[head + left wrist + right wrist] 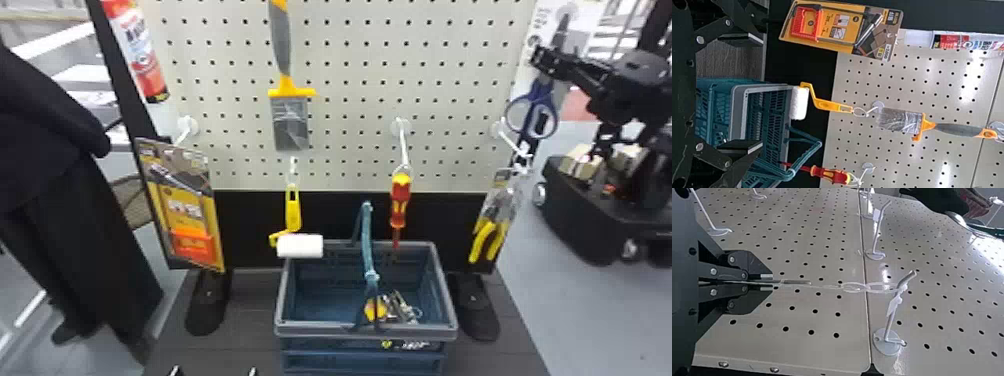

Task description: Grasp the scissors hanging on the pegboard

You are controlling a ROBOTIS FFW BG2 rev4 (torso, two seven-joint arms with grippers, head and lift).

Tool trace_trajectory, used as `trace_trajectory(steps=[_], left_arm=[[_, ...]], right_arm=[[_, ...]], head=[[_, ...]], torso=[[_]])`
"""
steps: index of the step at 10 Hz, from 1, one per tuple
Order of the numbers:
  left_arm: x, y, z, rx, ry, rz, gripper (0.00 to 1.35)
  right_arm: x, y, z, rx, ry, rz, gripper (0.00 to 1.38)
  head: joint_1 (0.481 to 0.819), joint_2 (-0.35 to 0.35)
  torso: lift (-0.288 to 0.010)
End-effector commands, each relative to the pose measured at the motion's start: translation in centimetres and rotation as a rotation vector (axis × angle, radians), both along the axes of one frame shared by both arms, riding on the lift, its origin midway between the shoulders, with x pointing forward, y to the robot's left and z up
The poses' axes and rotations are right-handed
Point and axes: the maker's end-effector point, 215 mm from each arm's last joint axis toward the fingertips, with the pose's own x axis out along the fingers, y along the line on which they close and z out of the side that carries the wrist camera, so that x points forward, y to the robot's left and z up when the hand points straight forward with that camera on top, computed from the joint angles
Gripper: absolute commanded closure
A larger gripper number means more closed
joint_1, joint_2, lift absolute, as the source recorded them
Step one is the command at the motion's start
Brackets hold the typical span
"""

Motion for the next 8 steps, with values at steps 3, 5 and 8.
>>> trace_trajectory(steps=[3,5,8], left_arm=[[0.00,0.00,-0.37,0.001,0.006,0.000,0.37],[0.00,0.01,-0.33,-0.001,0.005,0.000,0.37],[-0.06,0.01,-0.36,-0.001,0.006,0.000,0.37]], right_arm=[[0.06,-0.03,0.08,0.004,0.003,0.001,1.28],[0.02,0.00,0.13,0.005,0.002,0.003,1.28],[0.00,0.07,0.01,0.009,0.005,0.005,1.28]], head=[[0.549,0.000],[0.549,0.000],[0.549,0.000]], torso=[[-0.100],[-0.100],[-0.100]])
